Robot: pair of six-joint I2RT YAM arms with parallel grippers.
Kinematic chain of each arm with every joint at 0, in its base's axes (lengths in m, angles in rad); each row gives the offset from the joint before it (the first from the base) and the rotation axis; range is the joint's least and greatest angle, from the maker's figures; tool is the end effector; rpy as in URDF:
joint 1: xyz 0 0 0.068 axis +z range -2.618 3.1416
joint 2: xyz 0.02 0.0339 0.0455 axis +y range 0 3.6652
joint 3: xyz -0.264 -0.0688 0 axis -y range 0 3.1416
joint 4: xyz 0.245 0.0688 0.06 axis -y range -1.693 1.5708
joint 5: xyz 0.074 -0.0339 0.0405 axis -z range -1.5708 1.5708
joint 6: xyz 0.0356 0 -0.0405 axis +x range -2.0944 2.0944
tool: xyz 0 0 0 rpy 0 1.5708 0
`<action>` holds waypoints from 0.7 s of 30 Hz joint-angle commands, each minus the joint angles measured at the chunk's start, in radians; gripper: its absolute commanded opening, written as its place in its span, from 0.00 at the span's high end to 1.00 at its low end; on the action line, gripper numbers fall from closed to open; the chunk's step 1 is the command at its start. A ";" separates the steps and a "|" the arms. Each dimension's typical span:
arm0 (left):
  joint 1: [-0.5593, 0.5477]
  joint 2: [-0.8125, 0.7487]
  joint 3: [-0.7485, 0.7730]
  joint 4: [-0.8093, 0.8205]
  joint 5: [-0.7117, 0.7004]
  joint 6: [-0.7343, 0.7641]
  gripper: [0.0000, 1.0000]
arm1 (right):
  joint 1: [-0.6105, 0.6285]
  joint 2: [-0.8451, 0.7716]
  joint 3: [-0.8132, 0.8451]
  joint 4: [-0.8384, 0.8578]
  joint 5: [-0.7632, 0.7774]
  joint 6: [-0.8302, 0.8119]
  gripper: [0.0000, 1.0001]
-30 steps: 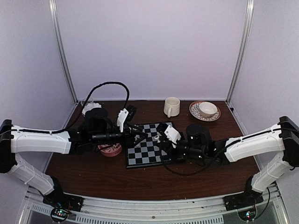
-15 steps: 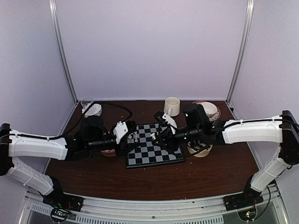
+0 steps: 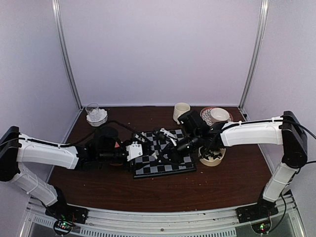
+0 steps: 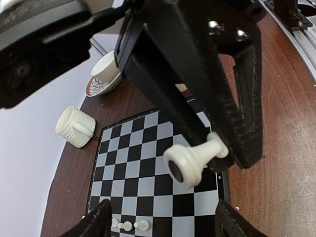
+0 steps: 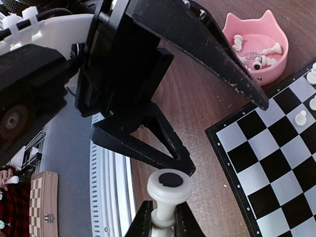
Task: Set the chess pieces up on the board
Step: Pass from the right arm to the left
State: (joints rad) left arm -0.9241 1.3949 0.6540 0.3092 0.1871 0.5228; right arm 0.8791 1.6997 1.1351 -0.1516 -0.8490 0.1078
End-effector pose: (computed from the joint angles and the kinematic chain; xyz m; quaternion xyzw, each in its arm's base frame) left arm 0.1719 -0.2387 0.2067 0.5928 0.5951 -0.1841 0.5104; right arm 0.2132 0.2994 0.2309 -0.4701 0.7042 0.5090 0.1550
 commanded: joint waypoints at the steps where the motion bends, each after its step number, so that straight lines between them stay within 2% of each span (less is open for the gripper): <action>1: -0.008 -0.018 -0.040 0.069 0.067 0.115 0.29 | -0.005 0.048 0.051 -0.074 -0.093 0.016 0.91; 5: -0.030 -0.027 -0.113 0.189 0.062 0.190 0.29 | -0.006 0.103 0.078 -0.074 -0.153 0.067 0.91; 11: -0.046 -0.019 -0.099 0.158 0.060 0.225 0.37 | -0.006 0.149 0.090 -0.053 -0.184 0.131 0.91; 17: -0.060 -0.023 -0.103 0.158 0.056 0.247 0.38 | -0.006 0.191 0.098 -0.023 -0.210 0.179 0.92; 21: -0.073 -0.005 -0.082 0.117 0.061 0.272 0.44 | -0.006 0.206 0.097 0.004 -0.223 0.204 0.92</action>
State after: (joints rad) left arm -0.9833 1.3842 0.5449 0.4179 0.2291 0.7509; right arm 0.8783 1.8874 1.2087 -0.1909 -1.0336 0.2707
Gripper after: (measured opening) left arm 0.593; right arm 0.130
